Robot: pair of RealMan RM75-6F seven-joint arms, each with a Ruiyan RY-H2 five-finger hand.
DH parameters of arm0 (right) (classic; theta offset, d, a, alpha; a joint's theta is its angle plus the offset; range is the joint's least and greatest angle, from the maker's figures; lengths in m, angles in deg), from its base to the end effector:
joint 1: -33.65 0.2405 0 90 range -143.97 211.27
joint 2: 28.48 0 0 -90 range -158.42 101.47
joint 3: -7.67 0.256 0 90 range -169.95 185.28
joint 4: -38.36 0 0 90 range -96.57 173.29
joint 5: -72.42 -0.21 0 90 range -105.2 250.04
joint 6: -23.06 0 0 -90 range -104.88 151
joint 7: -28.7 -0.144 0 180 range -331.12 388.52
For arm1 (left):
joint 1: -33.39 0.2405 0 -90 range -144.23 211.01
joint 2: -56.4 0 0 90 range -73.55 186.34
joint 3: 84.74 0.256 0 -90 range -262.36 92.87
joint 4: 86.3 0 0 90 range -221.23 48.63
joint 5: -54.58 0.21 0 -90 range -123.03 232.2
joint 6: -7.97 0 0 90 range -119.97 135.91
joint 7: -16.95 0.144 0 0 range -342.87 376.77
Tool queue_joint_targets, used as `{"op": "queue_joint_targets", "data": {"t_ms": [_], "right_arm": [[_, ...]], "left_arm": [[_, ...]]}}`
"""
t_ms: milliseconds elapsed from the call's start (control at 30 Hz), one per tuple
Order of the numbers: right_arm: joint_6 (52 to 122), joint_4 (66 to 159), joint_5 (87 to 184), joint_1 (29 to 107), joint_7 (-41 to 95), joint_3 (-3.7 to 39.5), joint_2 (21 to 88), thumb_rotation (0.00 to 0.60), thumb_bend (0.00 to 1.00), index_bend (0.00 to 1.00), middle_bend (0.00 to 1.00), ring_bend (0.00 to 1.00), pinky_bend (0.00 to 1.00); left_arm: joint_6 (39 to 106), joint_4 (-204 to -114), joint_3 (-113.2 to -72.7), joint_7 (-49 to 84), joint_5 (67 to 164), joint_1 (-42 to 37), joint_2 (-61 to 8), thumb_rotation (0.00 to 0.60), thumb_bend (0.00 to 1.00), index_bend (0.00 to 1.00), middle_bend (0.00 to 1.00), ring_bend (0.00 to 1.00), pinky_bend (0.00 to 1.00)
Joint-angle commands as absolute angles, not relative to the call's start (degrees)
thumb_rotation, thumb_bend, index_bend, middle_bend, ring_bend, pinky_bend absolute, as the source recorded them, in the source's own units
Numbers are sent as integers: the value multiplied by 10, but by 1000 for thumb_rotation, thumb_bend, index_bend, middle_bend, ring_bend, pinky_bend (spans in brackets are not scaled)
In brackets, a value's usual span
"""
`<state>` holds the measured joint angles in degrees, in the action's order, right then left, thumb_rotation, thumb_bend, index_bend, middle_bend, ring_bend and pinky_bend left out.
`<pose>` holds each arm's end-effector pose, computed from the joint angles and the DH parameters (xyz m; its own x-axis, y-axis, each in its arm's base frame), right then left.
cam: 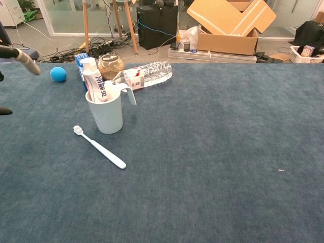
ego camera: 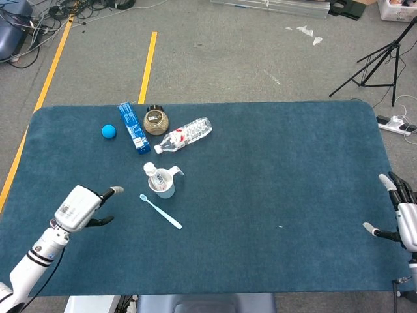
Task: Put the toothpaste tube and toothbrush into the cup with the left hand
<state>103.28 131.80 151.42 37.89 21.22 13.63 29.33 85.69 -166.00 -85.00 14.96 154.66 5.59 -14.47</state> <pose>-0.3318 -0.1881 0.1977 0.3367 -0.0146 0.9415 -0.9340 0.1217 0.3360 -0.2343 0.2814 0.1033 0.5255 -0.0385 0.8499 0.6957 -0.5556 -0.4553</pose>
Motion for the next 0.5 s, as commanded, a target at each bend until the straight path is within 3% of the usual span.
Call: {"op": "queue_joint_targets", "data": {"t_ms": [33, 167, 500], "right_arm": [[1033, 1318, 1513, 379, 209, 137, 292, 600, 0, 0, 0, 0, 600], [1036, 1318, 1515, 377, 200, 138, 290, 600, 0, 0, 0, 0, 600], [1042, 1317, 1519, 372, 171, 139, 280, 600, 0, 0, 0, 0, 600]], "left_arm": [[868, -1612, -833, 139, 1596, 33, -179, 600, 120, 435, 1000, 1000, 1000], [834, -1590, -823, 152, 1625, 2, -202, 600, 121, 509, 1000, 1000, 1000], [739, -1554, -826, 196, 1632, -67, -257, 600, 120, 485, 1000, 1000, 1000]]}}
